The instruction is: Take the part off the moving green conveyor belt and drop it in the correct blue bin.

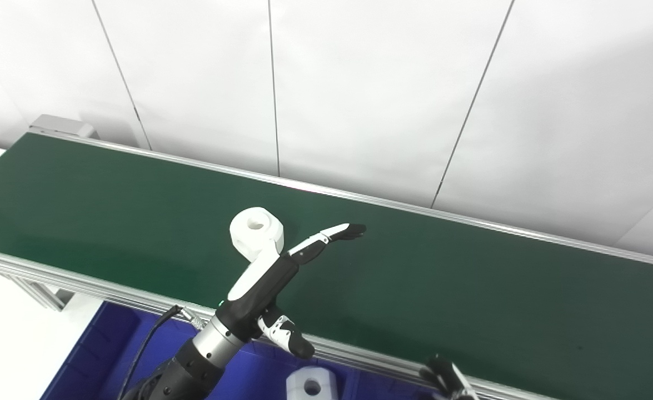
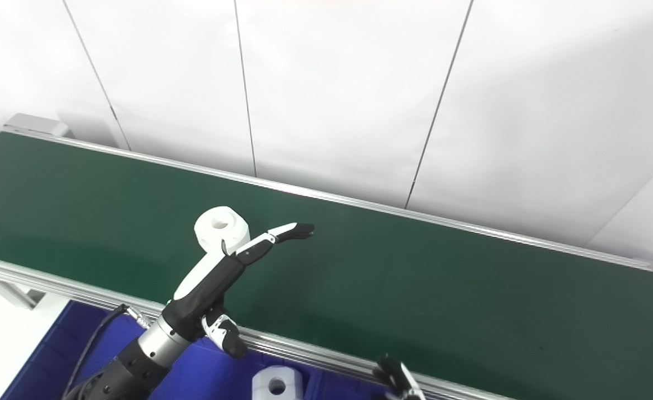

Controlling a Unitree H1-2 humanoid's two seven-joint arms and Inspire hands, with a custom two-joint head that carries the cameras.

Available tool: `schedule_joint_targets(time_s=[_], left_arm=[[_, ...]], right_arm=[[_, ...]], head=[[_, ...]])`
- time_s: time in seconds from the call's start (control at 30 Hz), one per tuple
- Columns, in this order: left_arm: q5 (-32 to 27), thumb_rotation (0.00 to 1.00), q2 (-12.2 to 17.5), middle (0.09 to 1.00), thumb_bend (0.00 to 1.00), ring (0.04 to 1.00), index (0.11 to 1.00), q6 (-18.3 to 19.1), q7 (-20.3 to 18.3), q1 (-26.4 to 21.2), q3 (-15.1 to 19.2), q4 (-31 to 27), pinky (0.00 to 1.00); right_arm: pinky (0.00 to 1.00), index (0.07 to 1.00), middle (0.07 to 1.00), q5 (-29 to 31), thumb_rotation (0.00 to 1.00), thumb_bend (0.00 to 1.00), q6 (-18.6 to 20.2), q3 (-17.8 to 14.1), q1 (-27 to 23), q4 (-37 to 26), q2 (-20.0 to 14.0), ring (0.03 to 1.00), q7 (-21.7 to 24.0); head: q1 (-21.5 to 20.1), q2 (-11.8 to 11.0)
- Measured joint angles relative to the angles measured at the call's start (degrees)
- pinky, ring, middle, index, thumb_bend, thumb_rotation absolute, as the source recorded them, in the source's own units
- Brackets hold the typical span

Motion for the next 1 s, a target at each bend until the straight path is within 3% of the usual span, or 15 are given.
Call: schedule_joint_targets(time_s=[0.23,0.33,0.37,0.53,0.7,0.87,1.0], left_arm=[[2.8,0.79,2.9,0.932,0.99,0.939,0.917,1.9,-1.8,-3.1,3.0,0.0,1.0],[5.2,0.78,5.5,0.931,0.99,0.933,0.916,2.8,-2.9,-5.9,4.4,0.0,1.0],[6.2,0.77,6.3,0.925,0.98,0.925,0.915,3.1,-3.3,-6.9,4.7,0.1,1.0],[10.1,0.66,10.0,0.89,0.95,0.883,0.891,4.4,-5.3,-11.5,5.1,0.6,0.94],[14.1,0.61,13.9,0.856,0.97,0.85,0.864,4.6,-7.7,-14.4,5.0,1.7,0.88],[18.0,0.54,17.7,0.835,1.0,0.833,0.832,4.5,-9.9,-18.1,4.4,5.0,0.85],[20.1,0.5,18.7,0.822,1.0,0.818,0.824,4.6,-11.8,-20.9,2.8,7.8,0.82]], right_arm=[[0.74,0.884,0.909,0.0,0.92,1.0,0.0,-5.6,-0.2,3.3,4.7,0.882,6.2],[0.71,0.91,0.919,-2.9,0.95,0.96,0.0,-5.5,-0.8,4.3,5.2,0.876,5.6],[0.72,0.913,0.919,-4.7,0.96,0.94,0.0,-4.4,-1.3,4.3,4.7,0.878,3.6],[0.85,0.902,0.923,-13.7,0.9,0.92,0.0,7.8,-6.8,4.2,-1.6,0.911,-12.5],[0.8,0.903,0.924,-17.0,0.9,0.92,0.0,19.0,-12.5,4.3,-6.8,0.901,-27.6],[0.77,0.897,0.913,-17.9,0.88,0.94,0.0,27.0,-16.5,5.5,-8.0,0.891,-36.4],[0.69,0.888,0.904,-18.0,0.89,0.94,0.0,31.0,-18.2,6.4,-8.6,0.873,-40.9]], head=[[0.4,-0.4],[0.4,-0.4],[0.5,-0.6],[0.7,-0.8],[0.8,-1.0],[0.5,-1.1],[0.4,-1.0]])
